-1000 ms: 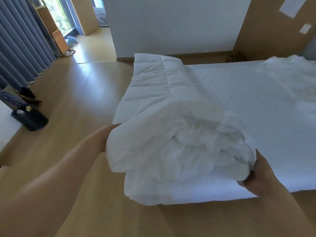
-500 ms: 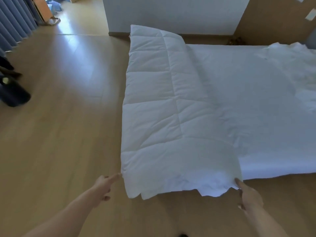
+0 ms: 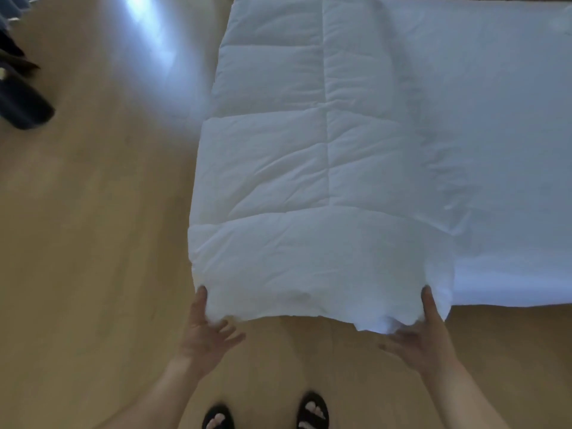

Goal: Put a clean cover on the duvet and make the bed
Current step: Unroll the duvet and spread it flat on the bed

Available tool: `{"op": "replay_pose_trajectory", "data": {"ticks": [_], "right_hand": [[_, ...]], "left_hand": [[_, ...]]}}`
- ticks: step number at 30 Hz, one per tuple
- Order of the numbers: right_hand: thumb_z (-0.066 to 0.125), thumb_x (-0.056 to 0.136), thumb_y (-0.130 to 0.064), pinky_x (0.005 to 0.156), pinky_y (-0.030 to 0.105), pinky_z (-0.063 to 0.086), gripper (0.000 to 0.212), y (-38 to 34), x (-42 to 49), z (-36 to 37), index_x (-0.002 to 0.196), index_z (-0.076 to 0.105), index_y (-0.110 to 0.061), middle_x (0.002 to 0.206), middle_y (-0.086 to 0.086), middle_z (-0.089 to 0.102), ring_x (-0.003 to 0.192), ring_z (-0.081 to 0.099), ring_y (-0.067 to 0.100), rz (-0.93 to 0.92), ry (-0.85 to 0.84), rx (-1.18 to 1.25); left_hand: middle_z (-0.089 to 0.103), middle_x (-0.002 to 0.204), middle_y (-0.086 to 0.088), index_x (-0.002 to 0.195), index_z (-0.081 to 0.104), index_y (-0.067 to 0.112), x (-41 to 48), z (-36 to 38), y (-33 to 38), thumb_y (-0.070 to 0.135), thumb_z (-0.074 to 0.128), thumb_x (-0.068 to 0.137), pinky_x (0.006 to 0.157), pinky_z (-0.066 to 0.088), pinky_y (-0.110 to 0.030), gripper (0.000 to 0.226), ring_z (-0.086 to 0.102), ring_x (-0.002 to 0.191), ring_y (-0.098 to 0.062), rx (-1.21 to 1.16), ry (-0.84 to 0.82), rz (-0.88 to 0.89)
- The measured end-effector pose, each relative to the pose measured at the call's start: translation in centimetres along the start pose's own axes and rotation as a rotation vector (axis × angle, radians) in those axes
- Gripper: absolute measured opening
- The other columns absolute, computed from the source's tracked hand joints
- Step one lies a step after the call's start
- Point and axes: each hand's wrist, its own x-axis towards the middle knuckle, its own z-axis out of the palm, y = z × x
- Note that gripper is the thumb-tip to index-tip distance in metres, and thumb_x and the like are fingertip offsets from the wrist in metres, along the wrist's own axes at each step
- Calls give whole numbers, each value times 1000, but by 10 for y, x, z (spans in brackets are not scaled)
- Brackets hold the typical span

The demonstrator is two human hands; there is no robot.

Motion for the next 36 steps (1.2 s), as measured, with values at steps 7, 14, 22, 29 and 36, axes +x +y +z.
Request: {"op": "replay_pose_trajectory", "data": {"ticks": [7, 14, 22, 29, 36], "right_hand": [[55, 89, -61, 109, 66, 30, 55, 7, 14, 0, 123, 66, -19, 125, 12, 69, 121, 58, 38, -61, -145, 171], [73, 81, -46, 108, 48, 43, 54, 9, -16, 8, 129, 65, -22, 124, 1, 70, 116, 65, 25, -386, 90, 100], [64, 84, -25, 83, 39, 49, 36, -12, -103, 72, 112, 59, -3, 106, 17, 65, 102, 62, 34, -624, 351, -242], [59, 92, -33, 71, 28, 42, 21, -43, -206, 86, 84, 52, -15, 87, 9, 58, 91, 57, 33, -1046, 401, -799], [58, 96, -45, 76, 30, 47, 37, -15, -177, 68, 90, 60, -9, 92, 8, 69, 87, 64, 30, -756, 564, -982]], "left_hand": [[51, 106, -3, 113, 68, 21, 31, 60, -32, 61, 79, 65, 100, 32, -51, 63, 46, 101, -29, -393, -157, -46], [72, 119, -3, 123, 69, 22, -7, 72, -14, 29, 62, 92, 81, 60, -41, 33, 70, 105, -23, -394, -34, 196], [70, 111, -11, 121, 66, 4, -130, 102, 80, 8, 61, 82, 69, 58, -35, 39, 68, 100, -30, -87, 15, 572], [73, 104, -8, 114, 67, 11, -239, 146, 135, 4, 57, 91, 74, 62, -39, 26, 72, 90, -24, -120, -123, 657], [71, 113, -10, 121, 63, 17, -208, 118, 118, 16, 69, 90, 61, 60, -44, 32, 69, 97, -30, 94, 13, 597]]}}
